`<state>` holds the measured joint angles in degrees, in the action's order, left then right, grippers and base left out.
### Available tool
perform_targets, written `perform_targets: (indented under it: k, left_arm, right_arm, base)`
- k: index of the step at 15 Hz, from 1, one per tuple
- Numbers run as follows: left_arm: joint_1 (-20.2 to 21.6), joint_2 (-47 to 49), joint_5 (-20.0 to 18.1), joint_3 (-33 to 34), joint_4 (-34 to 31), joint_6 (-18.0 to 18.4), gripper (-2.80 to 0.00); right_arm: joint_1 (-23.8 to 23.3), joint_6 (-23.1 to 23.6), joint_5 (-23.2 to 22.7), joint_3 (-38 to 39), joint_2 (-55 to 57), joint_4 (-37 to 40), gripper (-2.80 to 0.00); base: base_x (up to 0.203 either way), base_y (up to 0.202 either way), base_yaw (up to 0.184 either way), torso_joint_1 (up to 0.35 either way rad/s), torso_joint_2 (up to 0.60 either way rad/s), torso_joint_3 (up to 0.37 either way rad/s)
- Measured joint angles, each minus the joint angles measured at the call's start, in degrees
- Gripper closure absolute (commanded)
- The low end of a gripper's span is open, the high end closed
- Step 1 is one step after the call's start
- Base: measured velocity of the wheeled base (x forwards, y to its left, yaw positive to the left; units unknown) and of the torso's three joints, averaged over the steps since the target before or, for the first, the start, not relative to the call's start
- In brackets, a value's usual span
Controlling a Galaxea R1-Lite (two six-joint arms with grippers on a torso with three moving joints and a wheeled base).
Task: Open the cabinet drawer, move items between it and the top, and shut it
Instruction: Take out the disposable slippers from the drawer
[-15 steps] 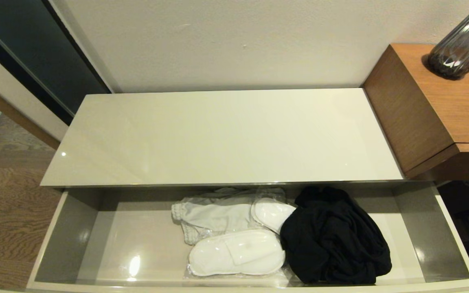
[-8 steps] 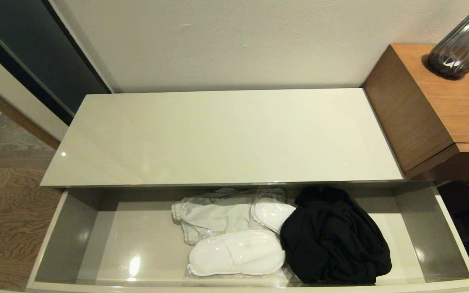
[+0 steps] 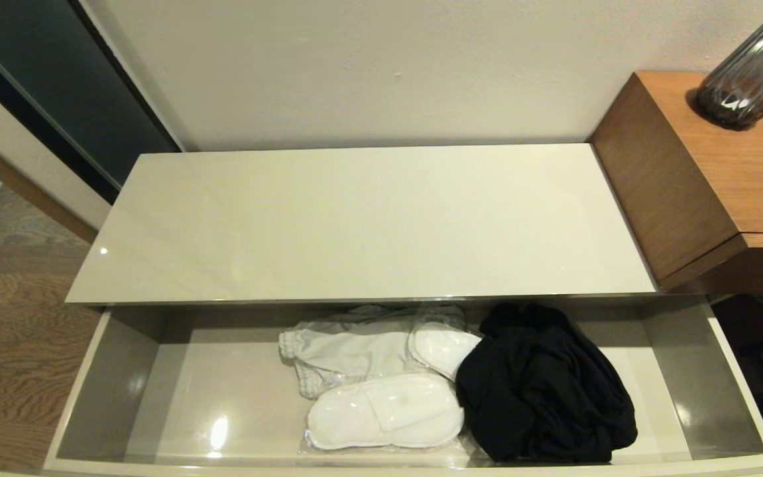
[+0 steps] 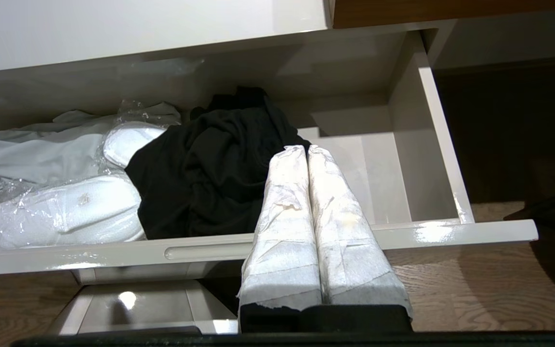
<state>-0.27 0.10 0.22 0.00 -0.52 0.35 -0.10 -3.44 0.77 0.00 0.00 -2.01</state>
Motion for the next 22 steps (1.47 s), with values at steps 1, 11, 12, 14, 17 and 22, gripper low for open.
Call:
perform_targets:
  k: [1, 11, 12, 14, 17, 22]
  left_arm:
    - [-0.03, 0.0, -0.01, 0.0, 0.0, 0.0, 0.0]
    - [0.0, 0.0, 0.08, 0.0, 0.0, 0.41, 0.0]
    - [-0.02, 0.0, 0.08, 0.0, 0.0, 0.41, 0.0]
    - [0.0, 0.0, 0.08, 0.0, 0.01, 0.49, 0.0]
    - [0.0, 0.0, 0.28, -0.05, -0.07, 1.01, 0.0]
    - [0.0, 0.0, 0.26, -0.07, 0.06, 1.9, 0.0]
  right_arm:
    - [0.0, 0.0, 0.0, 0.0, 0.0, -0.07, 0.0]
    - [0.0, -0.11, 0.09, 0.0, 0.0, 0.01, 0.0]
    - [0.0, -0.08, 0.09, 0.0, 0.0, 0.04, 0.0]
    - [0.0, 0.0, 0.04, 0.0, 0.0, 0.01, 0.0]
    - [0.02, 0.02, 0.0, 0.0, 0.0, 0.04, 0.0]
    - [0.0, 0.02, 0.0, 0.0, 0.0, -0.02, 0.0]
  base:
    - [0.0, 0.0, 0.0, 0.0, 0.0, 0.0]
    - [0.0, 0.0, 0.0, 0.0, 0.0, 0.0]
    - [0.0, 0.0, 0.0, 0.0, 0.0, 0.0]
    - [0.0, 0.0, 0.0, 0.0, 0.0, 0.0]
    - [0.0, 0.0, 0.0, 0.0, 0.0, 0.0]
    - [0.0, 0.0, 0.0, 0.0, 0.0, 0.0]
